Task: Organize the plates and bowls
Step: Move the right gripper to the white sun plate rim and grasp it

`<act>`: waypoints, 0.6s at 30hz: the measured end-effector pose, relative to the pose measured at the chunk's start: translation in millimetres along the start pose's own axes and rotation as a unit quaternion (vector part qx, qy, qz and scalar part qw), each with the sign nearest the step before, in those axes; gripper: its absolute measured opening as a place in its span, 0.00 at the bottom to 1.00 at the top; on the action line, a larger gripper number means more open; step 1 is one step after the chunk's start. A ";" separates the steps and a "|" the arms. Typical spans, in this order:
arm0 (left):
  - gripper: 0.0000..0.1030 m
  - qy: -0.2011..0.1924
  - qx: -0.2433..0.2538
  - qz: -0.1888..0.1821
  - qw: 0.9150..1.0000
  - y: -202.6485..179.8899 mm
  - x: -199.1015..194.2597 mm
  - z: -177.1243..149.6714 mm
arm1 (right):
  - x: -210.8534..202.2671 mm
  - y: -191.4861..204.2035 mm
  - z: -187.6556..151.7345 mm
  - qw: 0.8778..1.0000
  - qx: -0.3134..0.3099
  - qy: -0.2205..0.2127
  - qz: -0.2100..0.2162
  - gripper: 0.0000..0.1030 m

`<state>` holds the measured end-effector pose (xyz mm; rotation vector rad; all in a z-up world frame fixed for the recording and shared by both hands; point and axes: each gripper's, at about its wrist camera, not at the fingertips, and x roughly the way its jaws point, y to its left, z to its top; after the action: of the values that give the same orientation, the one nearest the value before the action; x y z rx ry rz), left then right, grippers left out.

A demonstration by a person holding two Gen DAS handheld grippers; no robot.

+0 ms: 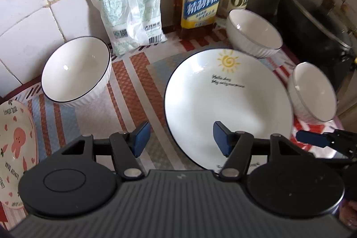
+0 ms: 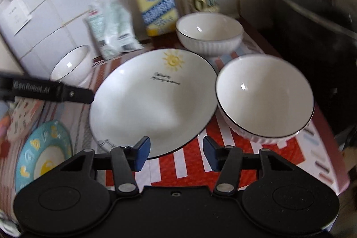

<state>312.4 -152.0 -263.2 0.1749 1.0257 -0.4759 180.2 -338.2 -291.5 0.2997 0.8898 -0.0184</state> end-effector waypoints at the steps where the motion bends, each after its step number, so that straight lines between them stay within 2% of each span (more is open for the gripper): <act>1: 0.59 0.005 0.001 0.000 1.000 1.3 4.9 0.9 | 3.8 -3.7 1.3 1.000 0.017 0.003 0.004 0.56; 4: 0.54 0.011 -0.004 -0.002 1.000 7.5 17.0 2.0 | 10.0 -10.3 3.6 0.998 0.055 0.007 0.020 0.51; 5: 0.47 0.015 -0.007 -0.001 1.000 9.5 21.2 2.0 | 12.0 -10.9 3.7 0.998 0.060 0.005 0.021 0.49; 6: 0.33 0.021 -0.008 0.000 1.000 11.0 25.9 2.2 | 13.9 -11.3 3.8 0.998 0.062 0.003 0.017 0.47; 8: 0.13 0.031 -0.001 -0.011 0.999 12.8 32.5 2.2 | 18.7 -11.7 3.9 0.998 0.068 0.004 0.010 0.39; 10: 0.11 0.028 0.013 -0.009 0.999 12.5 33.5 1.5 | 19.9 -14.1 2.8 0.997 0.080 0.002 0.006 0.31; 11: 0.10 0.028 0.023 -0.008 0.999 11.4 33.8 0.9 | 20.0 -15.4 2.6 0.996 0.084 0.000 0.002 0.21; 18: 0.14 0.035 0.020 -0.008 0.999 10.5 42.4 3.4 | 20.6 -19.2 0.5 0.995 0.096 -0.005 -0.007 0.20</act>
<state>338.0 -156.6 -298.4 0.2206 1.0867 -0.5086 190.9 -354.6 -311.9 0.4730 0.8819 -0.1198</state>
